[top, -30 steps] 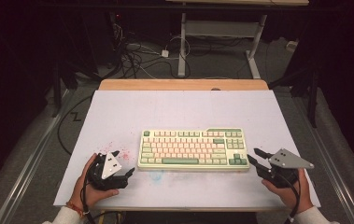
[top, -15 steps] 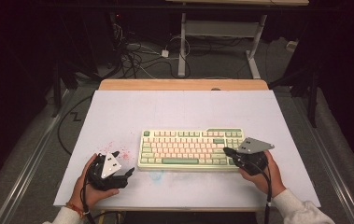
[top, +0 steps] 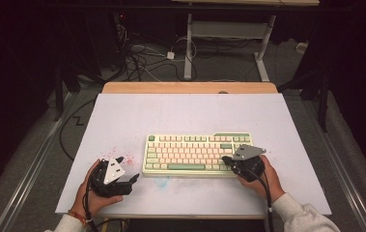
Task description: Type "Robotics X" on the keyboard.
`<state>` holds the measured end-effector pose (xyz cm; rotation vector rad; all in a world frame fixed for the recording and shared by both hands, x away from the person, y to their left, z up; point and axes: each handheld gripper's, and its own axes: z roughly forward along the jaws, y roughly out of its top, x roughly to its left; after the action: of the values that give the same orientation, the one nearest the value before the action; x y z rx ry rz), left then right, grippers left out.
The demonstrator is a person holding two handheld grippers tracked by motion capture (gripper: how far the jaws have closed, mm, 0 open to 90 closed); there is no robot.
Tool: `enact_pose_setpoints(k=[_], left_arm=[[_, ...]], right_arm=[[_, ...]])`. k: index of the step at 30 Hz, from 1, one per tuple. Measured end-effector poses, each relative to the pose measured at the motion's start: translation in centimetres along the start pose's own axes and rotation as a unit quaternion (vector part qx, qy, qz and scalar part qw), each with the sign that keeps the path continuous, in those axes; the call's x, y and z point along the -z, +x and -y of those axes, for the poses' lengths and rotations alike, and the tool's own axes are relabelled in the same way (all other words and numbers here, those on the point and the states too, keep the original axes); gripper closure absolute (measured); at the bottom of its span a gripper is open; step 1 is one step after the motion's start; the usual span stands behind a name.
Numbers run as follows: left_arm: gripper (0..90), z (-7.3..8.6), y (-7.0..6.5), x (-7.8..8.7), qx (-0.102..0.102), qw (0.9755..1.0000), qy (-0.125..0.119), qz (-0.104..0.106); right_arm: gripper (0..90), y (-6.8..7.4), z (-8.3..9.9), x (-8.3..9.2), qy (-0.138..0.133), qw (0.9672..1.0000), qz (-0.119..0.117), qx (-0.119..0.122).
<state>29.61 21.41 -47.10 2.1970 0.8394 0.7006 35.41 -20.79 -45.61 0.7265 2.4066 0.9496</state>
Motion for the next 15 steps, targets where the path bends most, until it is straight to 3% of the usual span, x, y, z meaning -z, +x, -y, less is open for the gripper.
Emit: enact_pose_setpoints(k=[8,15], left_arm=[[23.1,-1.3,0.0,-0.2,0.005,0.9998,-0.011,0.014],[38.1,-3.0,0.2,-0.8,0.023,0.999,-0.007,0.037]], right_arm=[[90.0,-0.1,0.2,-0.2,0.006,1.0,-0.001,-0.002],[90.0,0.0,0.3,-0.2,0.002,1.0,0.003,0.0]])
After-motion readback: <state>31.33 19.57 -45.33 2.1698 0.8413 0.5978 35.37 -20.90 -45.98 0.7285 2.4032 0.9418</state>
